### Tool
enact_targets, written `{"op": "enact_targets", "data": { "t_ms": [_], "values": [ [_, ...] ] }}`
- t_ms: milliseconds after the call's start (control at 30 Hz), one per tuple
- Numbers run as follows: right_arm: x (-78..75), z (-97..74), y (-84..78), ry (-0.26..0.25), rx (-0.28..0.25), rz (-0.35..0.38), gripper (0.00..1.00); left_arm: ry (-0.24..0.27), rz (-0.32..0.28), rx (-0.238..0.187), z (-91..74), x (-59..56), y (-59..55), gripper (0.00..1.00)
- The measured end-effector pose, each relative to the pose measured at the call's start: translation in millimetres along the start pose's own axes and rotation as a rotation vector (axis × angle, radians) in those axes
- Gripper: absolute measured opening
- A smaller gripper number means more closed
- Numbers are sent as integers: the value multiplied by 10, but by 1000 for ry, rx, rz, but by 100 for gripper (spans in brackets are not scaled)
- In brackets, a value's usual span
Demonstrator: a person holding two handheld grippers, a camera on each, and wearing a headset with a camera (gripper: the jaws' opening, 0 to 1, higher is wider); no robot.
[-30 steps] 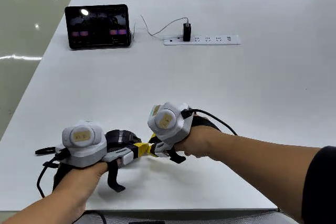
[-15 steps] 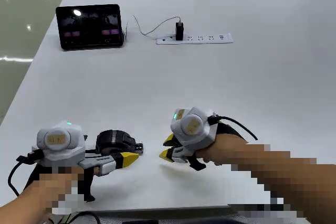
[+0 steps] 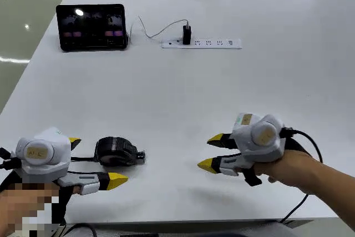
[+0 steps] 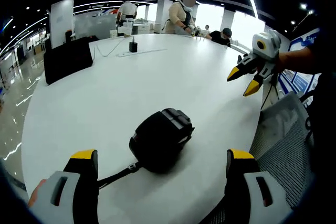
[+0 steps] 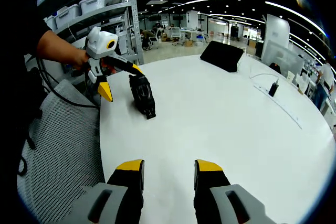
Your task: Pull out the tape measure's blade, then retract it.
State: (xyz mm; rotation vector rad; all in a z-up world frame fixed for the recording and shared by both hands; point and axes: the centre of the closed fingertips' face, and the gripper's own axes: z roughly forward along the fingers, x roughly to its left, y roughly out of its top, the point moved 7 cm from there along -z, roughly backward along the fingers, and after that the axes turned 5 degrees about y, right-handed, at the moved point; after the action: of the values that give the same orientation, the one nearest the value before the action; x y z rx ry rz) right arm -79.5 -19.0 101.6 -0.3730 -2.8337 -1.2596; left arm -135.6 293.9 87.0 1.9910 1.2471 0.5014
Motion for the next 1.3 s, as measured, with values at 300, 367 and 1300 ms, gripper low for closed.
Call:
{"op": "enact_targets", "data": {
  "t_ms": [300,367,1300],
  "values": [
    [-104,-440,-422,-96,6,106,54,0,30,-5,-76,138,35,99],
    [-111,-523,-500,-110,-1,121,57,0,32,-3,-93,174,40,99],
    [-199,-1216,-1024,-209,-58,258,99,46,66,23,-367,407,-71,99]
  ]
}}
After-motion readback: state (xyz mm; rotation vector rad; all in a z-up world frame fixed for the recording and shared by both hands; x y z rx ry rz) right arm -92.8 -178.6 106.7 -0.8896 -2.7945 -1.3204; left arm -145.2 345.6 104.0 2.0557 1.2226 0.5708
